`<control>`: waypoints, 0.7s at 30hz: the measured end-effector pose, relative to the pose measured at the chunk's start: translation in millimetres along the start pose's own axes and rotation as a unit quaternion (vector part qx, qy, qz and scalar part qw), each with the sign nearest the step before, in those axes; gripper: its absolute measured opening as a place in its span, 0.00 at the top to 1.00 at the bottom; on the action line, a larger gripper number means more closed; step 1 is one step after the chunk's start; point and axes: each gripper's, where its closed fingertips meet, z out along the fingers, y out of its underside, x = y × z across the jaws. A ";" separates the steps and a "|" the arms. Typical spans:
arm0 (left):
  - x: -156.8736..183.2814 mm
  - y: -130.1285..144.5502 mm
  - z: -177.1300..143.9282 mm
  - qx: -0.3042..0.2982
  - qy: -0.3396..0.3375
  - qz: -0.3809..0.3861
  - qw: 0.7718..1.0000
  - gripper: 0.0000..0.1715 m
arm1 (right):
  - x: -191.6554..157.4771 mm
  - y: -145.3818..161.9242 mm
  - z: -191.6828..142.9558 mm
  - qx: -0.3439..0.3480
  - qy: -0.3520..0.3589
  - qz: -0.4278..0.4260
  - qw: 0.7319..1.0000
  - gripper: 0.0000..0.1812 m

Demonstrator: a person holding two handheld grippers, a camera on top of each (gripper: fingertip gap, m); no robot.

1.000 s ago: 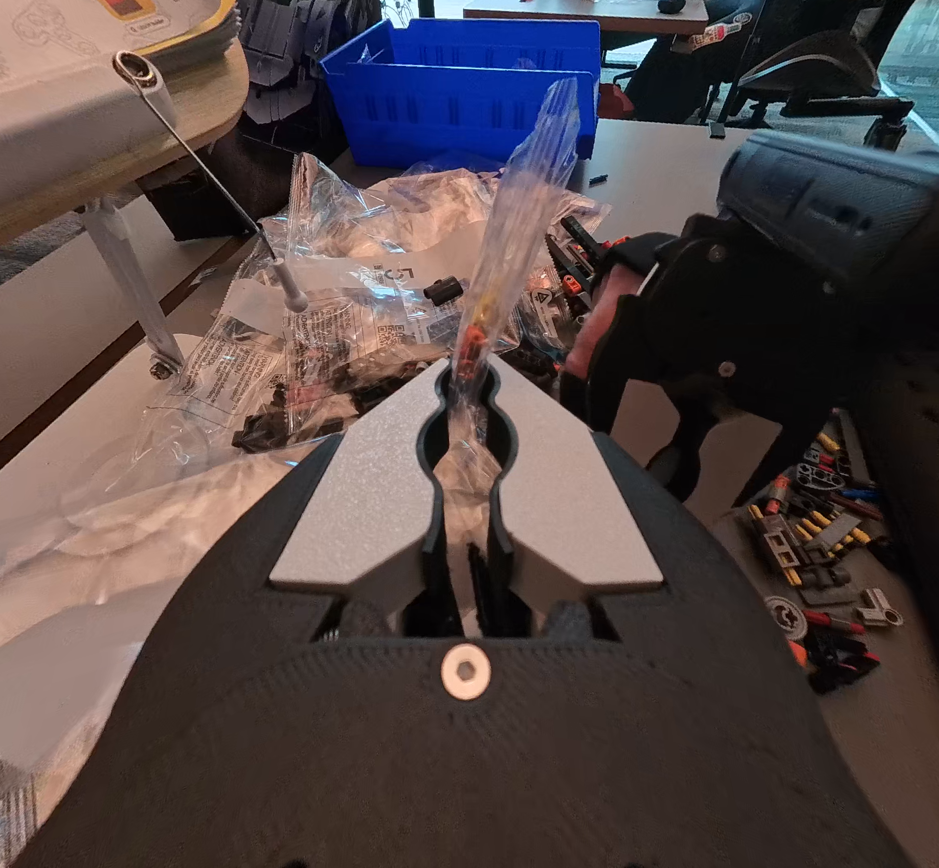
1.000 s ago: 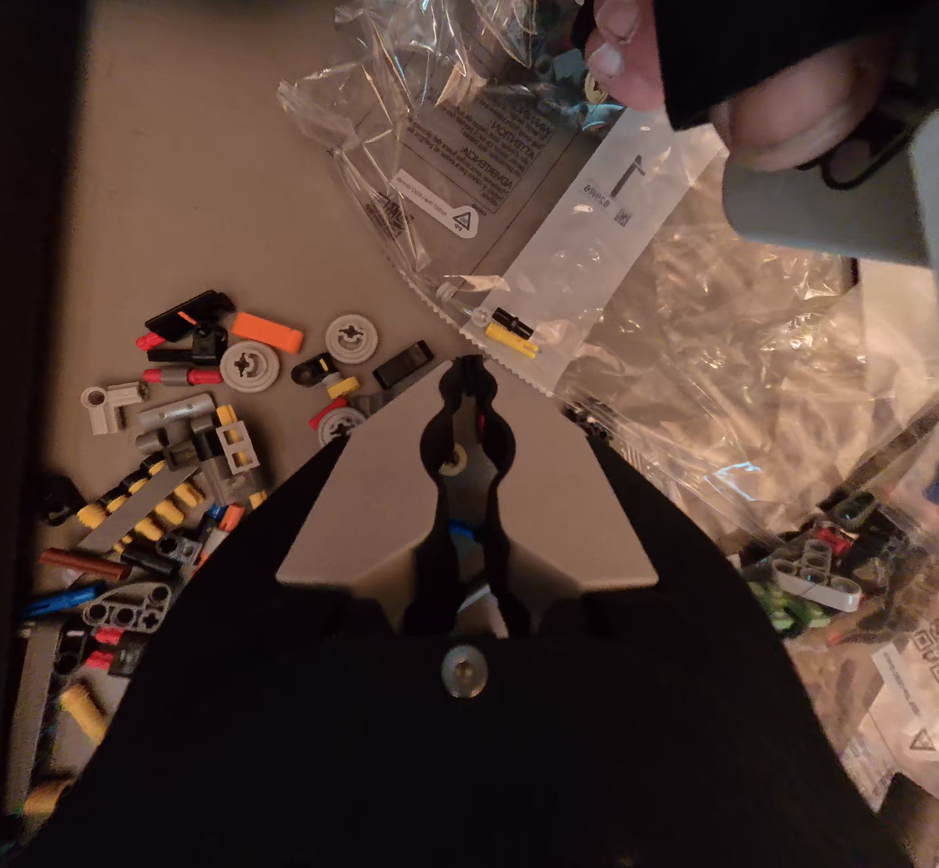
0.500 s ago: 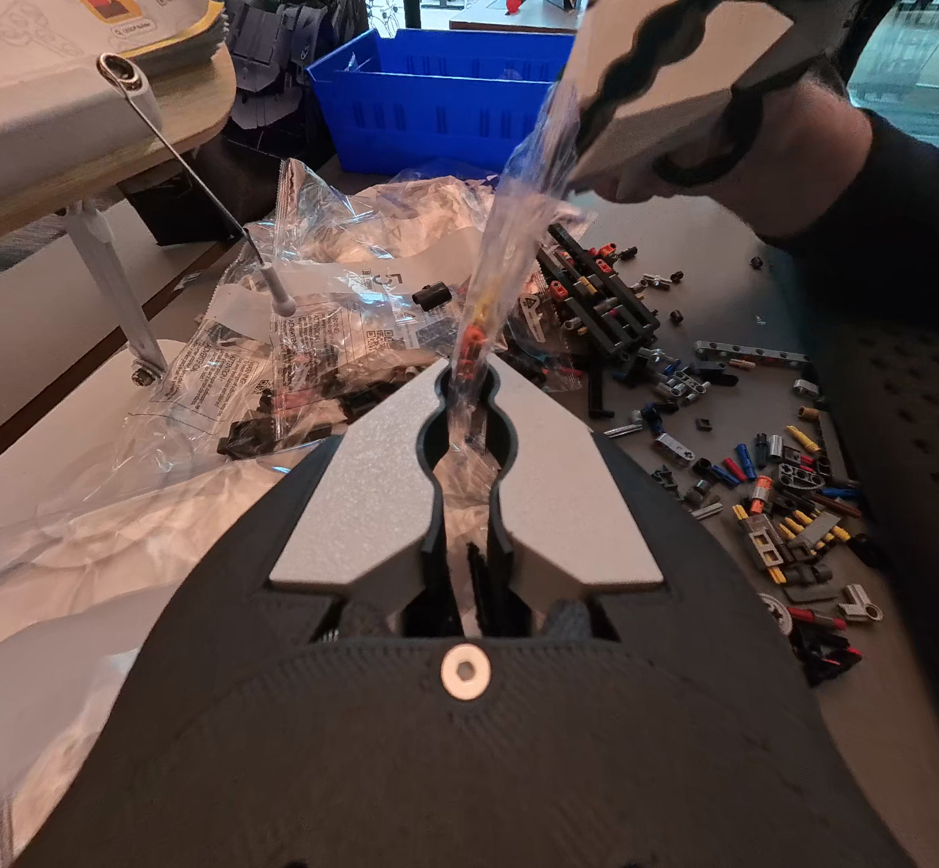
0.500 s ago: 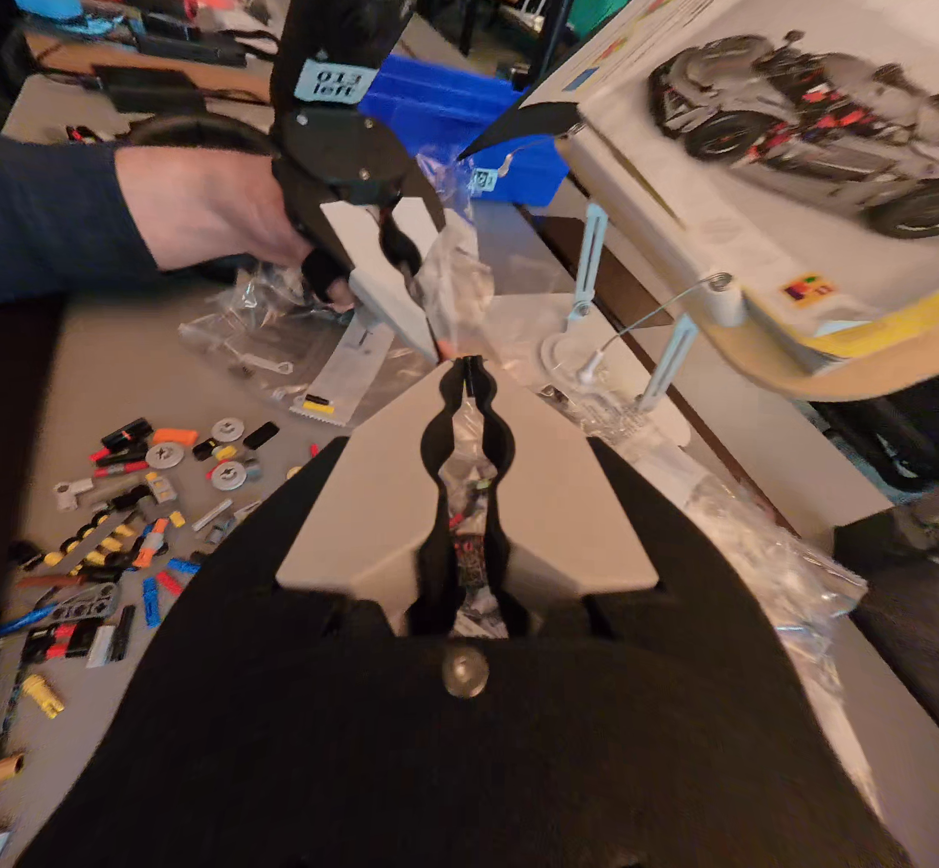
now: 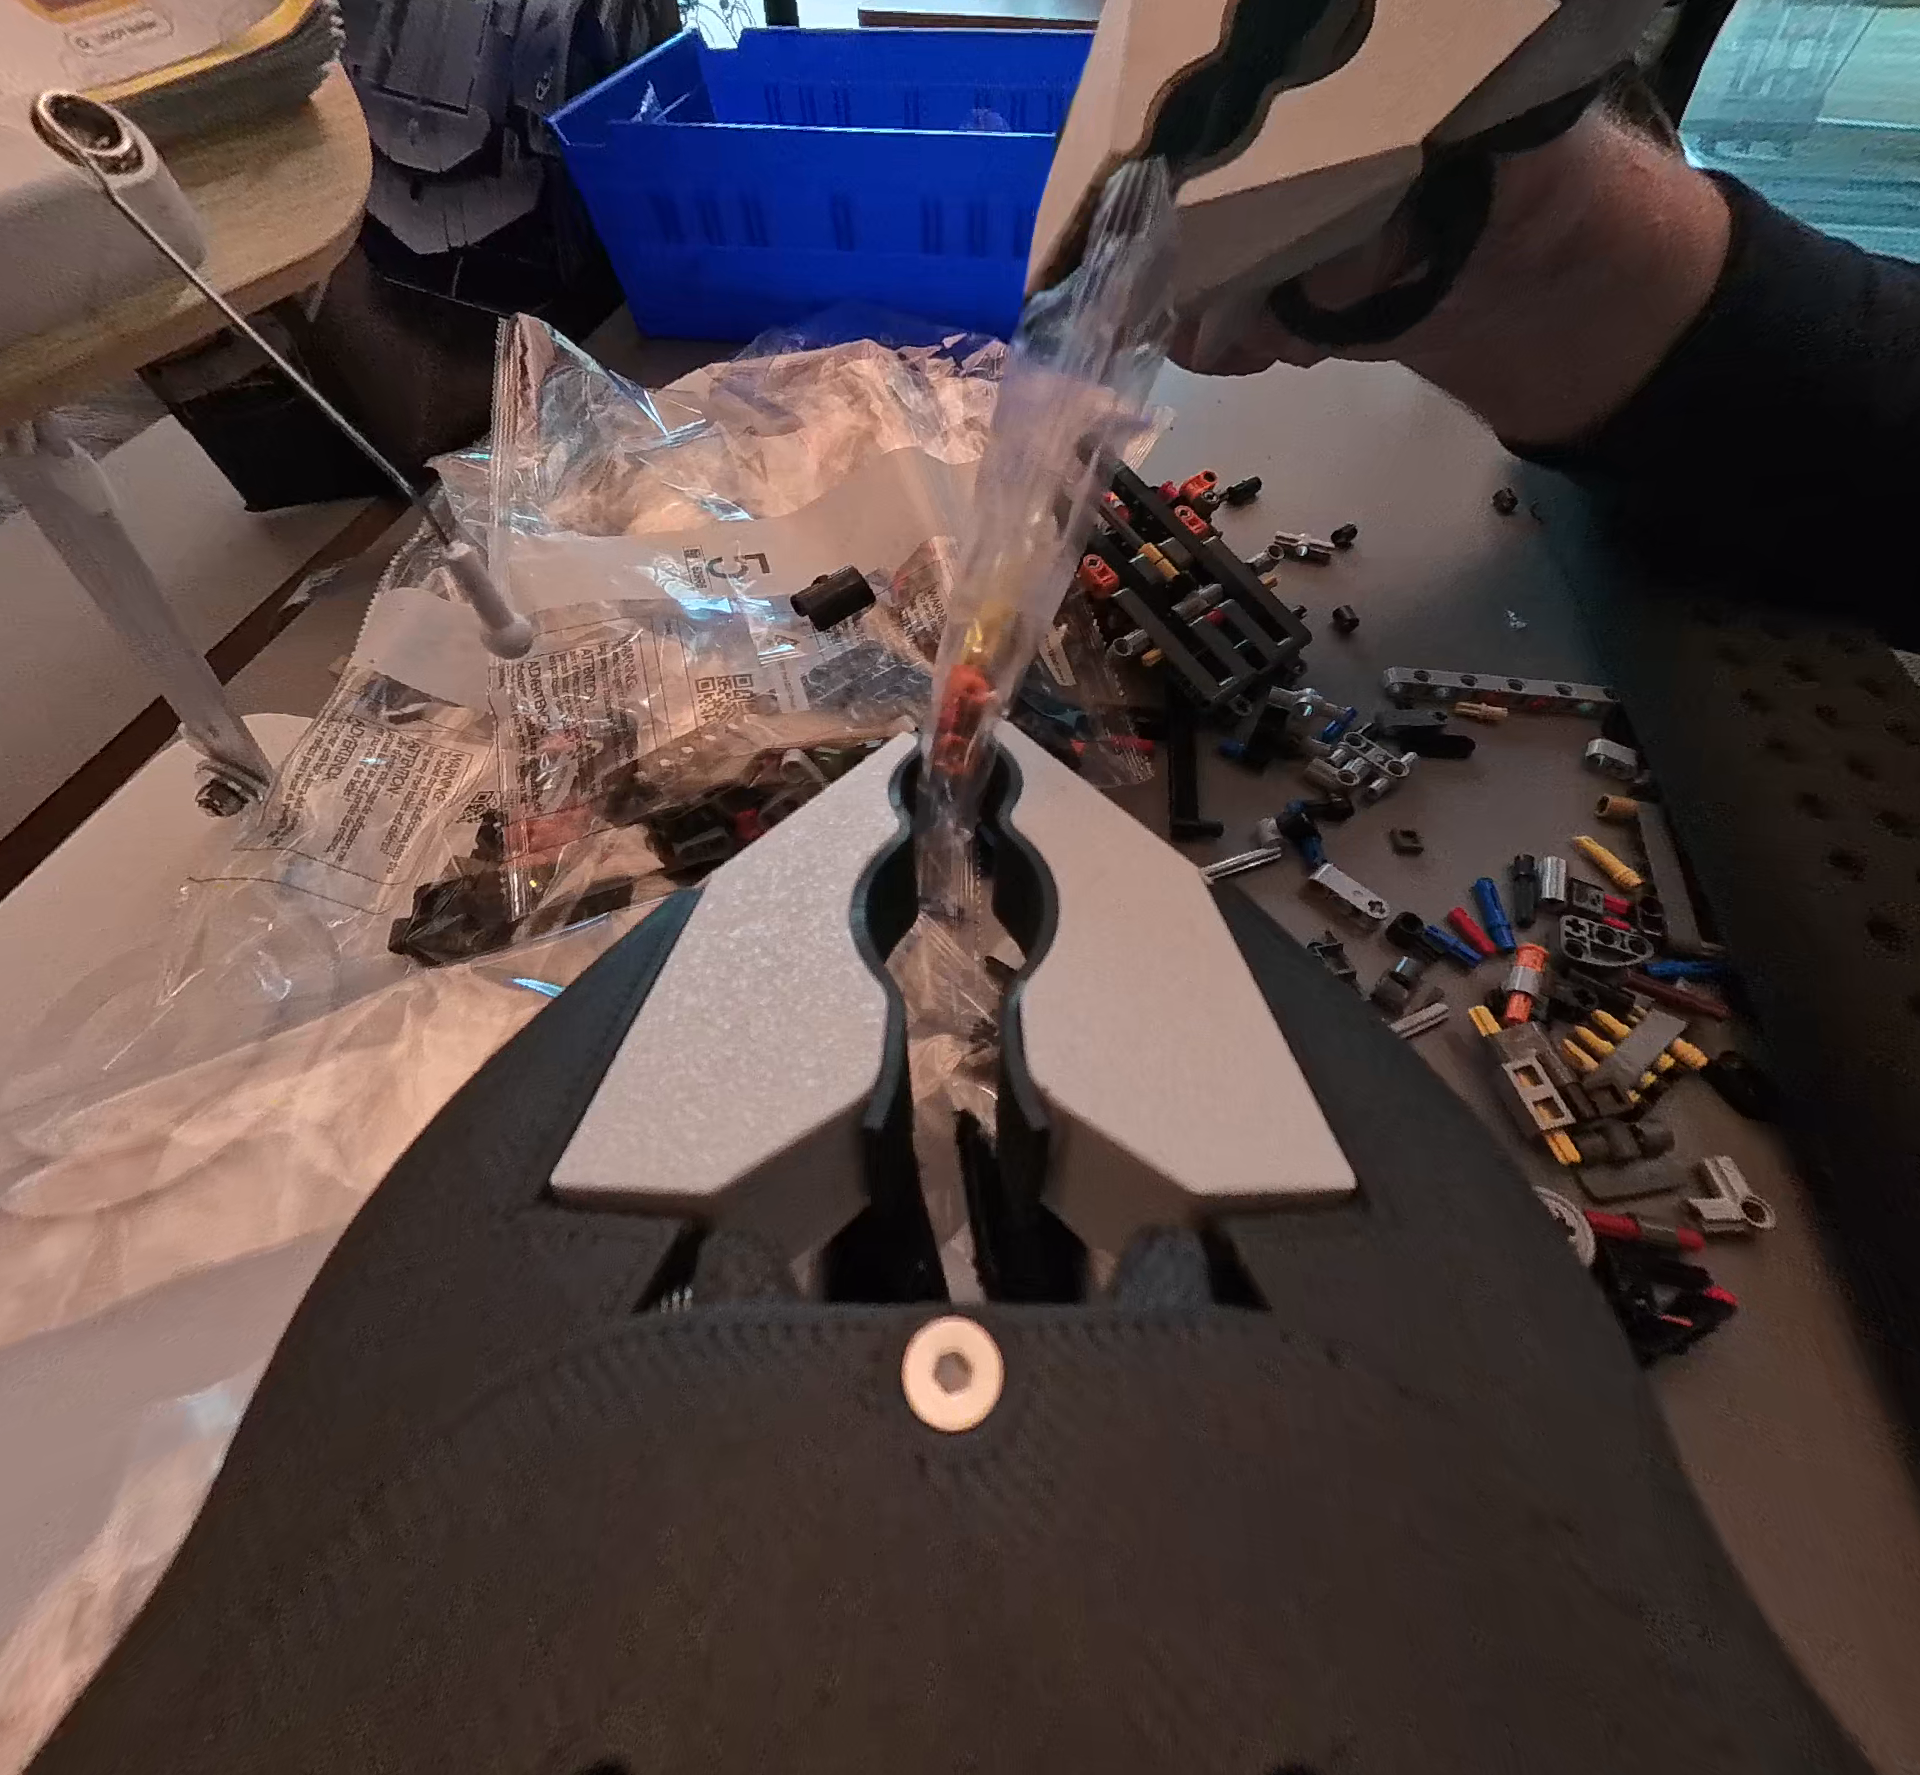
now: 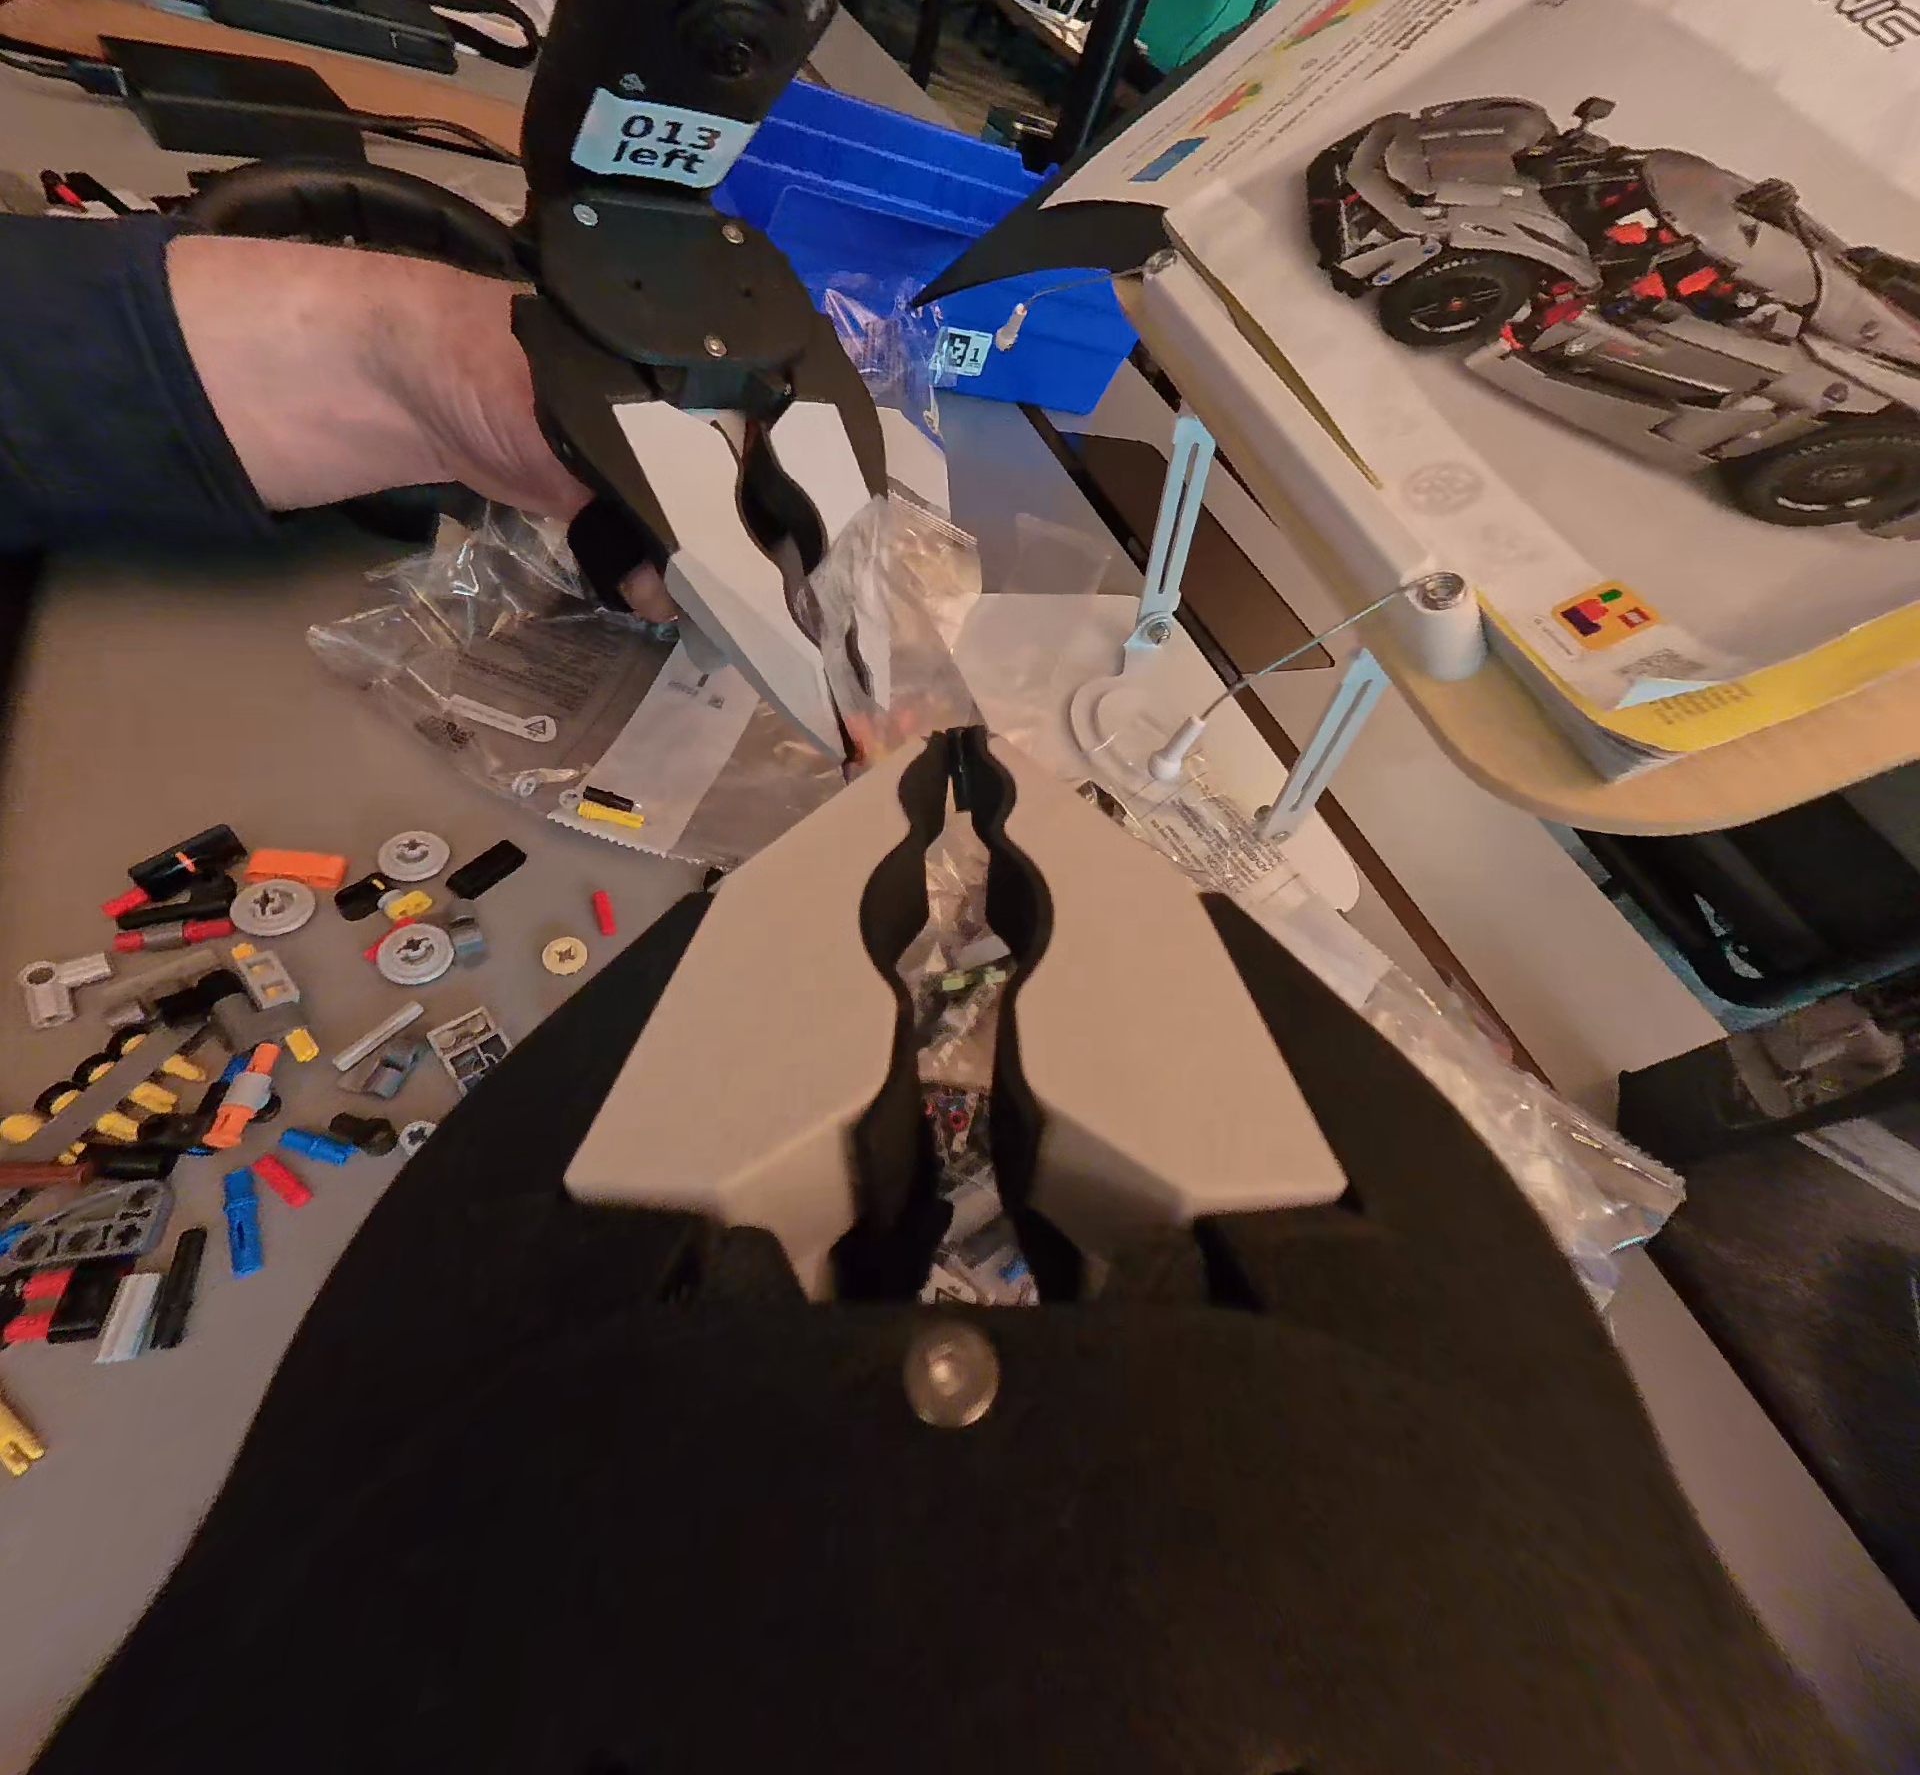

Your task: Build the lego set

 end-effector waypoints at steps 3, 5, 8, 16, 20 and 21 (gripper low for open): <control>0.4 1.8 1.0 -0.006 -0.001 0.003 1.000 0.97 | -4.3 -0.9 1.0 -0.003 -0.006 -0.011 1.000 1.00; 0.8 2.7 1.7 -0.009 -0.001 0.004 1.000 0.97 | -7.4 -1.0 1.8 -0.005 -0.012 -0.015 1.000 1.00; 1.7 4.0 3.2 -0.012 0.001 0.005 1.000 0.97 | -10.8 0.0 3.7 -0.009 -0.019 -0.017 1.000 1.00; 3.0 3.6 4.0 -0.011 0.005 0.005 1.000 0.97 | -10.7 -2.3 4.6 0.003 -0.024 0.000 1.000 0.94; -1.3 2.4 1.8 -0.008 -0.005 0.001 1.000 0.97 | -1.7 -4.2 -4.2 0.013 -0.013 0.012 1.000 0.96; -3.5 1.4 0.7 -0.005 -0.011 0.000 1.000 0.97 | 0.1 -2.5 -5.7 0.011 -0.014 0.019 1.000 0.96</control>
